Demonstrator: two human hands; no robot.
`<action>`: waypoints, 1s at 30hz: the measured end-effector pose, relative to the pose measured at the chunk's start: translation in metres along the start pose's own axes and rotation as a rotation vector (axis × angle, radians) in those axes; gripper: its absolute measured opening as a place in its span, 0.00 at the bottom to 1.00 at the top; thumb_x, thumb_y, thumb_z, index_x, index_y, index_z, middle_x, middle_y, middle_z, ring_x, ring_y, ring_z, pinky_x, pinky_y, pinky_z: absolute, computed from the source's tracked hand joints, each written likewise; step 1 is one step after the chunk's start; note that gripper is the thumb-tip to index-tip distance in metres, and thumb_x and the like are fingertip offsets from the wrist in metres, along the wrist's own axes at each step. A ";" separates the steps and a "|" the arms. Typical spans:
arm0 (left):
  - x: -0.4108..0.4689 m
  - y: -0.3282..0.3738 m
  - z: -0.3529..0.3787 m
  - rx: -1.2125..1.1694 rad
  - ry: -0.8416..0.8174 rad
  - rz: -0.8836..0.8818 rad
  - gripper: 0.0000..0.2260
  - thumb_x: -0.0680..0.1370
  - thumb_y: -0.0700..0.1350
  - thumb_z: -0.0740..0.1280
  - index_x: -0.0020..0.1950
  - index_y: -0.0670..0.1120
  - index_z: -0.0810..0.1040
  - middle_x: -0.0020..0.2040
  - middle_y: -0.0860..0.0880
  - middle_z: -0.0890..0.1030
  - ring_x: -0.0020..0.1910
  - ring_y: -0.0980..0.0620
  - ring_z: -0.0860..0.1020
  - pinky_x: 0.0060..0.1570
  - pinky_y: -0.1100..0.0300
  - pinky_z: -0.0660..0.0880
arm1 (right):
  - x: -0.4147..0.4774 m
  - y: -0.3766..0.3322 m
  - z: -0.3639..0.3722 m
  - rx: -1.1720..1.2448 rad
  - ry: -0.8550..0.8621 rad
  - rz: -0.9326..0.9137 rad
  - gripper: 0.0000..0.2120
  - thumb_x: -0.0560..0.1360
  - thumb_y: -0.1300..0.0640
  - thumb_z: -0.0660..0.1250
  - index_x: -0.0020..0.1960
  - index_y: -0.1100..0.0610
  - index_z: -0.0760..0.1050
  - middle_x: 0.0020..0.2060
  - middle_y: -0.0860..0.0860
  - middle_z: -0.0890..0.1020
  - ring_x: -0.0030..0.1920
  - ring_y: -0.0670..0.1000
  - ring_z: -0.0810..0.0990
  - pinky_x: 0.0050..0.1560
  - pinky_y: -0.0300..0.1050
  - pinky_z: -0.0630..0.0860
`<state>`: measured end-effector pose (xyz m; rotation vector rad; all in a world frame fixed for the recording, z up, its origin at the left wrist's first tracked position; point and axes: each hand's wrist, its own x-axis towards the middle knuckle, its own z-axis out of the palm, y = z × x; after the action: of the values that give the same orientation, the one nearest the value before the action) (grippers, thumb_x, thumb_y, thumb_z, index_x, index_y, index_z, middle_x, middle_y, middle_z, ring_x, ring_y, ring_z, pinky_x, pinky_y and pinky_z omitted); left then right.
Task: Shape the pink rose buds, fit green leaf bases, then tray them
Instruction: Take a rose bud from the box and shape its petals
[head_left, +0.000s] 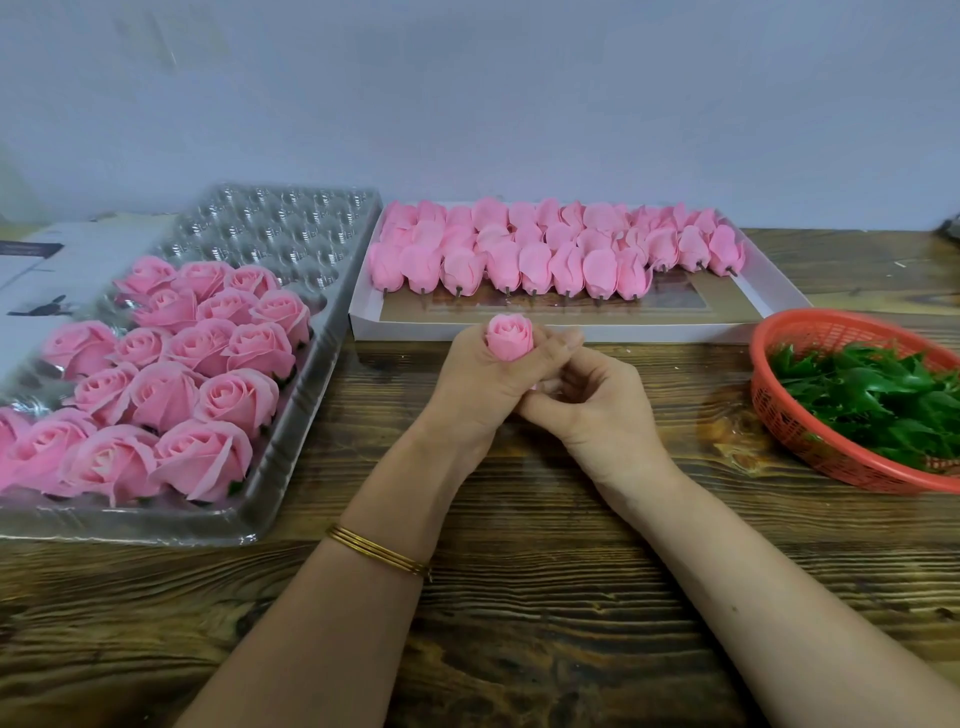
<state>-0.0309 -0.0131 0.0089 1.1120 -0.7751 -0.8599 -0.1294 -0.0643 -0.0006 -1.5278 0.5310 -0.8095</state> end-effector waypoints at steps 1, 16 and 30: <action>0.000 0.000 0.000 -0.014 -0.002 -0.010 0.07 0.69 0.44 0.74 0.32 0.48 0.80 0.34 0.44 0.75 0.36 0.48 0.74 0.40 0.58 0.76 | 0.000 -0.001 0.000 0.002 -0.012 0.001 0.14 0.68 0.76 0.71 0.48 0.61 0.80 0.32 0.50 0.77 0.33 0.42 0.73 0.40 0.35 0.73; -0.001 0.002 0.002 -0.062 -0.005 -0.018 0.07 0.67 0.48 0.73 0.35 0.45 0.79 0.31 0.51 0.79 0.31 0.55 0.79 0.35 0.63 0.79 | 0.000 -0.001 0.001 0.030 -0.006 0.020 0.12 0.67 0.74 0.73 0.46 0.62 0.80 0.33 0.49 0.80 0.35 0.45 0.76 0.41 0.35 0.75; 0.001 0.000 -0.004 0.014 -0.067 -0.025 0.07 0.69 0.46 0.76 0.32 0.49 0.82 0.33 0.48 0.77 0.34 0.53 0.76 0.39 0.62 0.77 | -0.002 -0.003 -0.003 0.037 -0.087 0.042 0.21 0.70 0.74 0.70 0.53 0.50 0.82 0.40 0.56 0.79 0.41 0.49 0.74 0.50 0.42 0.74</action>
<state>-0.0269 -0.0122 0.0084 1.1123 -0.8251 -0.9178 -0.1335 -0.0650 0.0023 -1.5058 0.4793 -0.7139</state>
